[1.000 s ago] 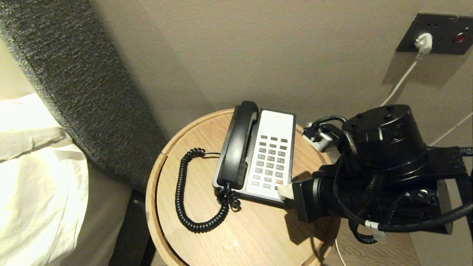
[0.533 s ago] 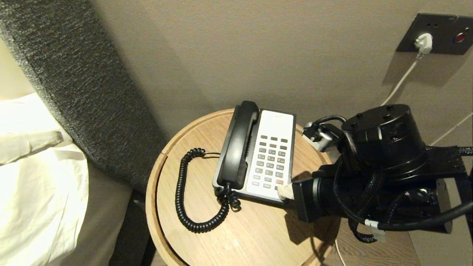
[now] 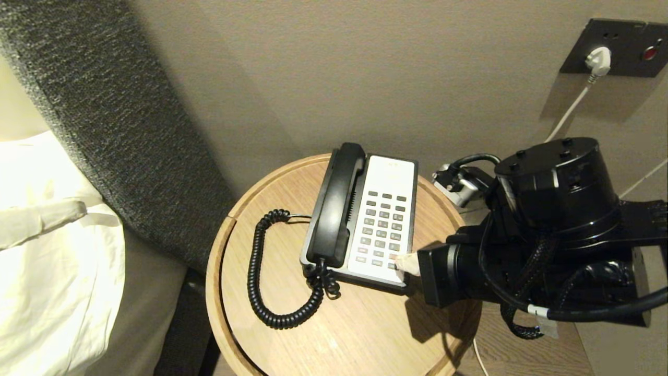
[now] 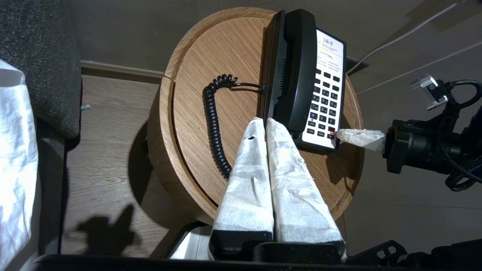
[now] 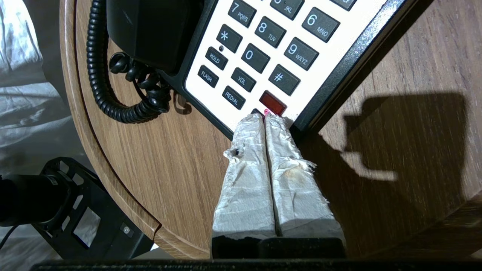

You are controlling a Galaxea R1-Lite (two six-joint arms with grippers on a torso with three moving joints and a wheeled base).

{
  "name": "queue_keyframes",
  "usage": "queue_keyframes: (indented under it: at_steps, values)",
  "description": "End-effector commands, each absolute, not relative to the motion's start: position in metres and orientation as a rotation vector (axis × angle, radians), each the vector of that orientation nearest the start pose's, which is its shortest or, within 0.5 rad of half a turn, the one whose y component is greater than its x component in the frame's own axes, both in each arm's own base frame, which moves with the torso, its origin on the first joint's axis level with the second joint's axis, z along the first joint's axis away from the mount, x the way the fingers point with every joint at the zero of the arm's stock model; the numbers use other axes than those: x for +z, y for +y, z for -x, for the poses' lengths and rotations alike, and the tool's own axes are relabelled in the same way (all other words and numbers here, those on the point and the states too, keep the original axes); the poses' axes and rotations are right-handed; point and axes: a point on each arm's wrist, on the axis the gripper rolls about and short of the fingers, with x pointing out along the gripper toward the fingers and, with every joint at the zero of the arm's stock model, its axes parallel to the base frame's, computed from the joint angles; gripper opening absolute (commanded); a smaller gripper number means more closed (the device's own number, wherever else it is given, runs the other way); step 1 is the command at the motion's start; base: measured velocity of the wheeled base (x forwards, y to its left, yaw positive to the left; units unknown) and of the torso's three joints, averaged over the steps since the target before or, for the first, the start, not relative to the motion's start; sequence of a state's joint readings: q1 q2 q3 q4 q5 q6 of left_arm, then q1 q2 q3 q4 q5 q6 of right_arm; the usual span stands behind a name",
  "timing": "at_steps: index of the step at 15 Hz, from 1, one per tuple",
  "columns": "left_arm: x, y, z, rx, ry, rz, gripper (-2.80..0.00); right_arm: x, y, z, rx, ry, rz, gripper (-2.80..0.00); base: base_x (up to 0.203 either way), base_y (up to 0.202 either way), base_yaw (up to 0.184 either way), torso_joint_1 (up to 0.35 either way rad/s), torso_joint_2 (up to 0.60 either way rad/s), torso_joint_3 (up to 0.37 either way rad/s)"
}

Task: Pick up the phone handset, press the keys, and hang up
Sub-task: End the call using the dial pad

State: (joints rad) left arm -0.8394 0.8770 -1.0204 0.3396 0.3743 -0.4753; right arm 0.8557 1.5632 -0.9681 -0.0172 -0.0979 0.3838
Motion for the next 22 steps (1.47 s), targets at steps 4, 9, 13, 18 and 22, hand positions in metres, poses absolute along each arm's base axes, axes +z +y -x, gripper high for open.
queue_keyframes:
  at_steps: [4, 9, 13, 18, 22]
  values:
    - [0.311, -0.046, -0.052, -0.422, 0.27, 0.357, -2.8, 0.204, 0.205, -0.182, 0.613, 0.669, -0.079, -2.8, 0.0, 0.0, 0.0, 0.0, 0.0, 0.0]
    - [0.311, -0.044, -0.05, -0.426, 0.264, 0.363, -2.8, 0.199, 0.207, -0.184, 0.608, 0.682, -0.071, -2.8, 0.0, 0.0, 0.0, 0.0, 0.0, 0.0]
    - [0.312, -0.043, -0.049, -0.429, 0.259, 0.366, -2.8, 0.197, 0.208, -0.185, 0.605, 0.691, -0.064, -2.8, 0.0, 0.0, 0.0, 0.0, 0.0, 0.0]
    - [0.3, -0.041, -0.048, -0.416, 0.283, 0.349, -2.8, 0.211, 0.2, -0.178, 0.607, 0.645, -0.086, -2.8, 0.0, 0.0, 0.0, 0.0, 0.0, 0.0]
    - [0.275, -0.033, -0.044, -0.356, 0.326, 0.372, -2.8, 0.224, 0.191, -0.172, 0.597, 0.596, -0.11, -2.8, 0.0, 0.0, 0.0, 0.0, 0.0, 0.0]
